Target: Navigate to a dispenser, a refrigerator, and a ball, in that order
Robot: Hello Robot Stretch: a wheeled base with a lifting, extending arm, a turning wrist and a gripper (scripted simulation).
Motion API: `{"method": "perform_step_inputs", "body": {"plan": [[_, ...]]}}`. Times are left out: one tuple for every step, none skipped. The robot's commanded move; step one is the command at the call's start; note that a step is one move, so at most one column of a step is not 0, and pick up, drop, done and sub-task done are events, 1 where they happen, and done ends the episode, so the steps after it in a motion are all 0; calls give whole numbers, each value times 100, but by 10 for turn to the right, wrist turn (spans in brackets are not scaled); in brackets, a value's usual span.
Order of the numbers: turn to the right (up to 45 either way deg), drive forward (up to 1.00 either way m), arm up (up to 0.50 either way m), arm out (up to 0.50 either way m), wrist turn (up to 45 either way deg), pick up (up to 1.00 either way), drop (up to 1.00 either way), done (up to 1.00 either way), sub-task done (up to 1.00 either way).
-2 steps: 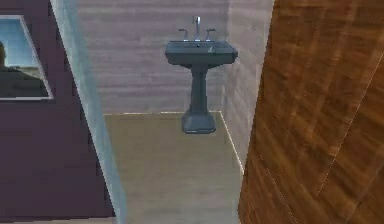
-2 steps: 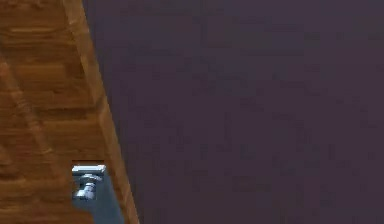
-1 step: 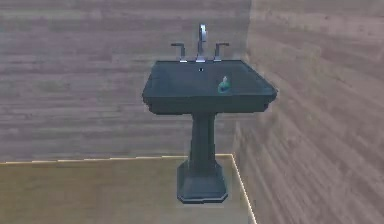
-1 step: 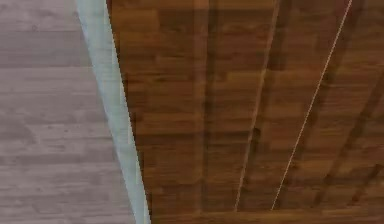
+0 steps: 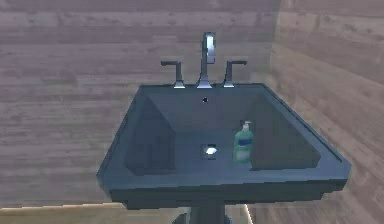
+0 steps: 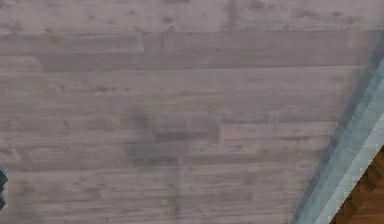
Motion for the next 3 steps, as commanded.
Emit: {"method": "perform_step_inputs", "body": {"plan": [[150,0,0,0,0,0,0,0,0],[0,0,0,0,0,0,0,0,100],[-450,0,0,0,0,0,0,0,0]]}}
